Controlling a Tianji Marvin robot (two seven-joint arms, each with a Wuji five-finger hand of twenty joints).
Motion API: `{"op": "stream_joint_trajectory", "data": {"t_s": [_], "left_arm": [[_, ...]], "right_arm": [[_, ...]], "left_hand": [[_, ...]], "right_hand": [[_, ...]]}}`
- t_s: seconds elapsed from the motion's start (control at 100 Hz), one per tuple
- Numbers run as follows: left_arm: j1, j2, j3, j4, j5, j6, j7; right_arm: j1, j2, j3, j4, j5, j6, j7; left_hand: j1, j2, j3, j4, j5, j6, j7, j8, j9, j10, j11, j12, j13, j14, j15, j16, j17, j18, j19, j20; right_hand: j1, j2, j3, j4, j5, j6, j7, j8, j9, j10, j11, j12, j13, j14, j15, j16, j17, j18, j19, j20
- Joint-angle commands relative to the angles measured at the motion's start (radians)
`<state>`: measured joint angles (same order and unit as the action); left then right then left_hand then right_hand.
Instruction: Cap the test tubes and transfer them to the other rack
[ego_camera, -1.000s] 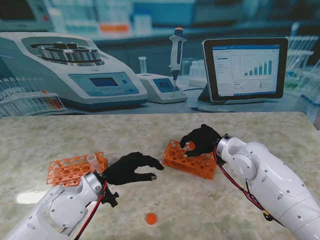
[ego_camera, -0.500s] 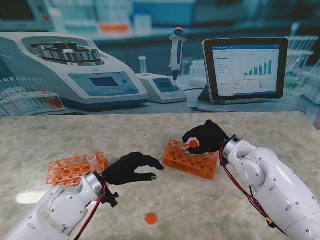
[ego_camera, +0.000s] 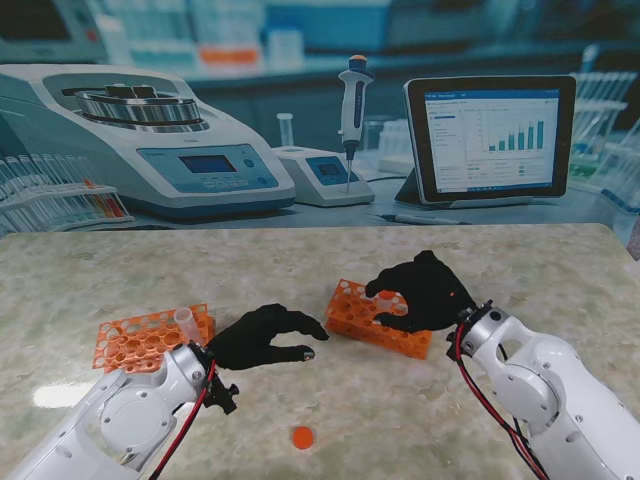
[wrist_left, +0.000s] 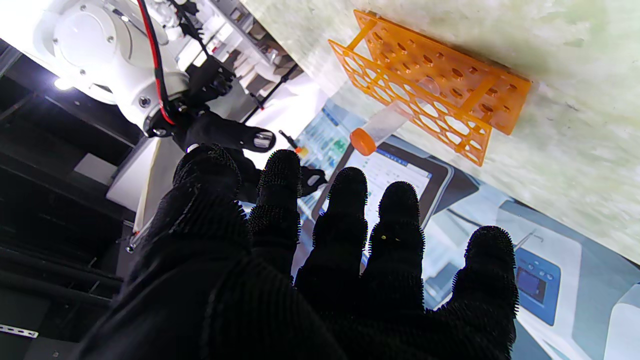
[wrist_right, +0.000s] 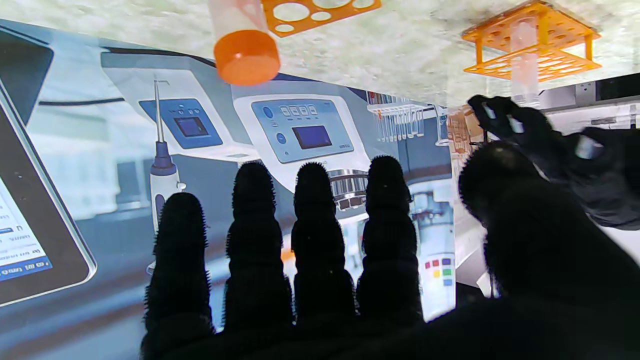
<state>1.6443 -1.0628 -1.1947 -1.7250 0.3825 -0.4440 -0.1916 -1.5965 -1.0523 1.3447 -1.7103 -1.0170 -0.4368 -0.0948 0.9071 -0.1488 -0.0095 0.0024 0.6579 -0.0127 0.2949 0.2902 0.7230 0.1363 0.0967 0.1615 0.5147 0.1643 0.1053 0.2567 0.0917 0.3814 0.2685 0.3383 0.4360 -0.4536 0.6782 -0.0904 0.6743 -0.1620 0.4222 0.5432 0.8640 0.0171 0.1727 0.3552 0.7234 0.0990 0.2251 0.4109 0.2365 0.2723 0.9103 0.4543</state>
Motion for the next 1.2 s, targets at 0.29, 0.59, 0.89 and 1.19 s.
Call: {"op": "stream_joint_trajectory", "data": {"t_s": [0.29, 0.59, 0.89, 1.19], "left_arm": [[-0.002, 0.003, 0.005, -0.001, -0.001, 0.006, -0.01], [0.002, 0.004, 0.002, -0.005, 0.007, 0.011, -0.011], [0.009, 0.003, -0.006, -0.011, 0.022, 0.022, -0.006], [0.022, 0.007, -0.06, -0.043, 0.038, 0.038, -0.027]], "right_arm": [[-0.214, -0.022, 0.058, -0.119, 0.054, -0.065, -0.057], [-0.319, -0.027, 0.074, -0.152, 0.008, -0.083, -0.141], [-0.336, -0.026, 0.061, -0.137, 0.018, -0.076, -0.135], [-0.33, -0.027, 0.053, -0.127, 0.022, -0.076, -0.145]], "left_hand": [[-0.012, 0.043, 0.001, -0.007, -0.02, -0.017, -0.032, -0.006, -0.029, -0.033, -0.011, -0.011, -0.04, -0.017, -0.017, -0.003, -0.017, -0.018, -0.052, -0.01], [-0.014, 0.051, 0.001, -0.008, -0.038, 0.0, -0.052, -0.019, -0.035, -0.033, -0.014, -0.012, -0.042, -0.016, -0.018, -0.003, -0.02, -0.018, -0.055, -0.009], [-0.02, 0.059, -0.001, -0.008, -0.05, 0.009, -0.071, -0.037, -0.058, -0.036, -0.019, -0.014, -0.068, -0.021, -0.027, -0.007, -0.038, -0.028, -0.072, -0.014], [-0.025, 0.061, -0.001, -0.008, -0.066, 0.002, -0.073, -0.04, -0.085, -0.042, -0.022, -0.015, -0.093, -0.027, -0.033, -0.01, -0.056, -0.037, -0.099, -0.021]], "right_hand": [[-0.001, 0.044, -0.036, 0.03, -0.022, 0.022, -0.022, -0.009, 0.022, -0.047, 0.002, -0.007, 0.011, -0.026, -0.038, -0.027, 0.001, 0.032, 0.002, -0.021], [0.014, 0.063, -0.074, 0.035, -0.032, 0.026, -0.036, -0.017, 0.014, -0.051, -0.019, -0.029, 0.006, -0.048, -0.064, -0.064, 0.003, 0.025, -0.018, -0.042], [0.021, 0.076, -0.094, 0.037, -0.037, 0.026, -0.041, -0.022, 0.006, -0.049, -0.031, -0.049, -0.002, -0.049, -0.078, -0.093, 0.001, 0.027, -0.033, -0.063], [0.026, 0.08, -0.107, 0.04, -0.035, 0.026, -0.039, -0.023, 0.007, -0.053, -0.027, -0.055, -0.002, -0.047, -0.073, -0.102, -0.004, 0.03, -0.03, -0.069]]}}
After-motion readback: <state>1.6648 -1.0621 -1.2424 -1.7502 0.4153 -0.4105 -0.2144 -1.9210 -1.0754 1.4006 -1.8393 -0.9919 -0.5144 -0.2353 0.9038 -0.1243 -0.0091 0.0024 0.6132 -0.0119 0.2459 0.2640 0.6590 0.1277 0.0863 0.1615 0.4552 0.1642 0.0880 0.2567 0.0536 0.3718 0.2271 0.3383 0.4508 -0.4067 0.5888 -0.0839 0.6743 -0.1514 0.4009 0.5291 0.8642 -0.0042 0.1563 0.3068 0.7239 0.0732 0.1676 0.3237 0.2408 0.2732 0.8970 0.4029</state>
